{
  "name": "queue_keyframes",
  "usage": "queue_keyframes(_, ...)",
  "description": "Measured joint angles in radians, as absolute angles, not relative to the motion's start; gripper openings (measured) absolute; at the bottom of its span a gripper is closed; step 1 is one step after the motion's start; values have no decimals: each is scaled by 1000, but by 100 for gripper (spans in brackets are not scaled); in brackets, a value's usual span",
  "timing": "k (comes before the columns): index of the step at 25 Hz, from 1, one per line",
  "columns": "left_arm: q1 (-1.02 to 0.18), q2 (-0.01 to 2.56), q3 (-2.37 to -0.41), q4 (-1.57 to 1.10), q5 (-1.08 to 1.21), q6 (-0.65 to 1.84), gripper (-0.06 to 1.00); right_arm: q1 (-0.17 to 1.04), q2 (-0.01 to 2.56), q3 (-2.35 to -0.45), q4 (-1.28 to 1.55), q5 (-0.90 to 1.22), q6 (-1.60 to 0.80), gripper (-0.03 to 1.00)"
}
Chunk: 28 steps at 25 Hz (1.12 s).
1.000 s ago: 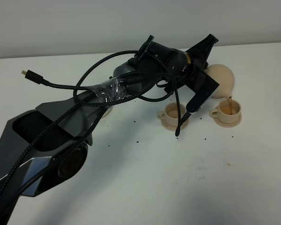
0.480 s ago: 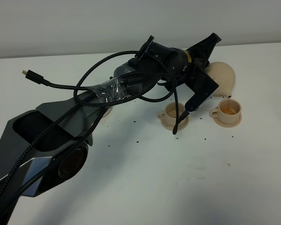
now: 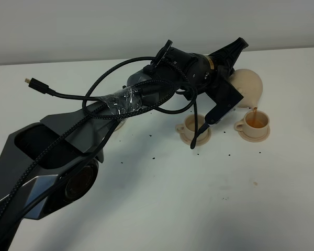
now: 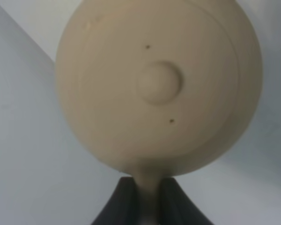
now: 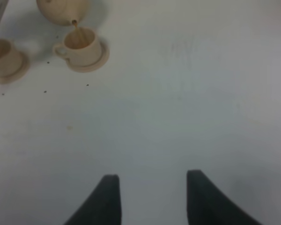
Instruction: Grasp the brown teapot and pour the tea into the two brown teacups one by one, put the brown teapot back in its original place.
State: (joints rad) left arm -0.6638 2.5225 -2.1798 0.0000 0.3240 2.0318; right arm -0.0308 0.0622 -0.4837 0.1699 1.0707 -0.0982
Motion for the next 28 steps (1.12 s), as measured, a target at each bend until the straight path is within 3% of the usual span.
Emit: queue_keyframes(28,-671,2523,-2180,0,287,2073,13,-31,62,-484,170,1071,-98,34)
